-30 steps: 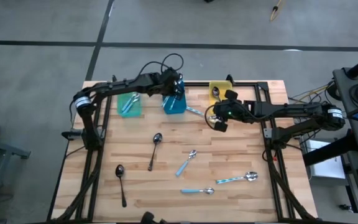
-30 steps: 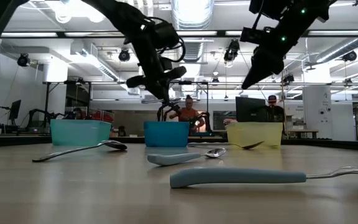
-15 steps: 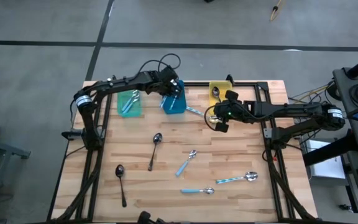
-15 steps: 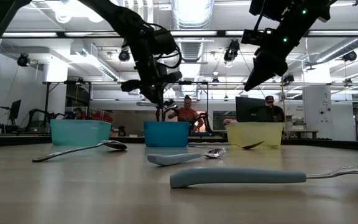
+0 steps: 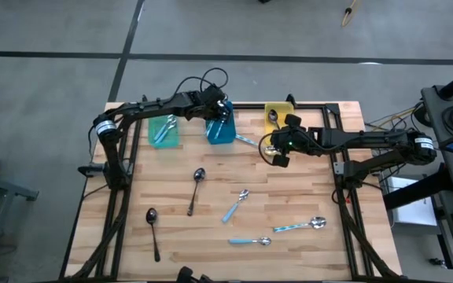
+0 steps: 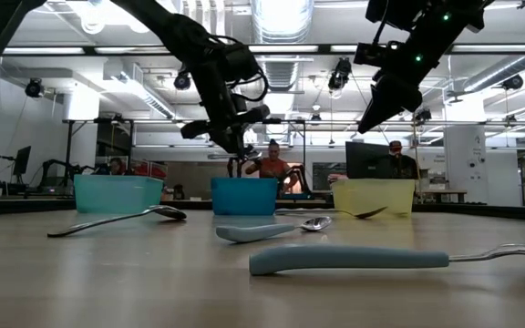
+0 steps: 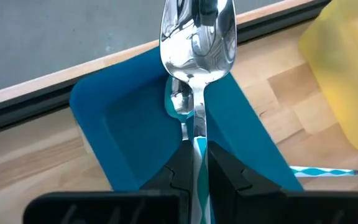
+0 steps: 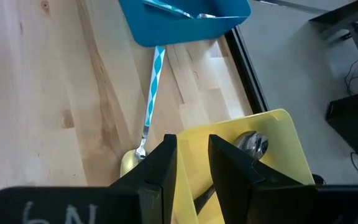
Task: Sort silverware by color (type)
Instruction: Put the white-blue spoon into the blue bin
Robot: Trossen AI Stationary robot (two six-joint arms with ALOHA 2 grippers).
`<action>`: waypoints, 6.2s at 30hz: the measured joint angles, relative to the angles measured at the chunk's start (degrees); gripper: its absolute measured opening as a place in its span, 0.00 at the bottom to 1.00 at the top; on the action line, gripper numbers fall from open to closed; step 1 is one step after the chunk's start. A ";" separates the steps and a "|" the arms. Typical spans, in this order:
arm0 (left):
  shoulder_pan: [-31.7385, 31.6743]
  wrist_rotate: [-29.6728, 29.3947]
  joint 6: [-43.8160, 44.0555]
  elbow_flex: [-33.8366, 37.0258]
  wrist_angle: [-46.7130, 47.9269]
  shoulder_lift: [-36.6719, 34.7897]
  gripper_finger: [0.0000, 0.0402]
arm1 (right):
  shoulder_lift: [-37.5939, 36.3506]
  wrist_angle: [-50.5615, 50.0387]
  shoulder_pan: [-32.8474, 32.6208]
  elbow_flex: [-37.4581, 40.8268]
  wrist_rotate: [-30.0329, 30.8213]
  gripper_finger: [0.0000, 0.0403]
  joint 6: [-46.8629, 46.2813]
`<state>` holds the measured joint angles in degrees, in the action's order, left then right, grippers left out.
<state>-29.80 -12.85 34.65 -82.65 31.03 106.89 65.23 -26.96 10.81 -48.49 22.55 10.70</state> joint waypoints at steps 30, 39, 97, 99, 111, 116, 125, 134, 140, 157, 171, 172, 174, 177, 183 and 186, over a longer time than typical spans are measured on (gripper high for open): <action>0.67 -1.76 1.91 2.35 -3.71 0.00 0.02 | 0.00 0.22 0.00 0.00 0.00 0.18 0.04; 1.40 -1.21 3.41 4.58 -3.51 -0.02 0.02 | 0.00 0.24 -0.01 0.00 -0.02 0.17 0.50; 1.67 2.98 3.49 4.76 -3.12 0.42 0.03 | -0.02 1.97 0.00 -0.09 -0.02 0.16 1.81; 1.38 4.18 3.08 4.51 -4.18 1.31 0.03 | -0.02 2.02 -0.02 -0.09 -0.02 0.16 1.82; 1.20 4.05 -0.36 -7.12 7.15 10.09 0.03 | -0.02 2.34 0.09 -0.09 -0.07 0.16 1.94; 1.20 3.50 -0.48 -9.31 9.28 12.27 0.03 | -0.02 2.34 0.09 -0.09 -0.13 0.16 1.94; 1.20 3.35 0.46 -9.27 9.30 12.72 0.08 | -0.02 2.36 0.11 -0.09 -0.22 0.16 1.94; 1.22 2.87 0.17 -9.47 9.06 12.72 0.16 | -0.02 2.36 0.11 -0.07 -0.21 0.16 1.94; 2.14 2.78 -4.87 -10.73 8.90 10.01 0.17 | -0.02 2.38 0.11 0.00 -0.18 0.16 1.29; 1.20 6.17 -11.47 -11.43 14.26 7.31 0.21 | -0.02 5.49 0.09 0.00 -0.02 0.16 0.92; 1.14 5.86 -11.67 -11.43 13.76 11.87 0.31 | 0.02 6.47 0.11 0.00 -0.03 0.16 1.94; 1.14 5.86 -11.67 -11.43 13.78 12.07 0.31 | 0.02 6.49 0.11 0.00 -0.04 0.16 1.94; 1.14 5.84 -11.67 -11.43 13.48 12.42 0.31 | 0.02 6.49 0.11 0.00 -0.02 0.16 1.94; 1.14 5.76 -11.67 -11.43 13.54 12.91 0.31 | 0.02 6.47 0.11 0.00 -0.02 0.16 1.94; 1.14 3.31 -11.59 -11.43 13.56 14.13 0.31 | 0.04 6.49 0.11 0.00 -0.03 0.16 1.97; 1.15 3.31 -11.56 -11.41 13.56 14.85 0.31 | 0.04 6.49 0.11 0.00 -0.04 0.16 2.07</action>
<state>-28.65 -9.54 23.09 -94.06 44.59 121.74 65.28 -20.47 10.92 -48.49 22.50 12.77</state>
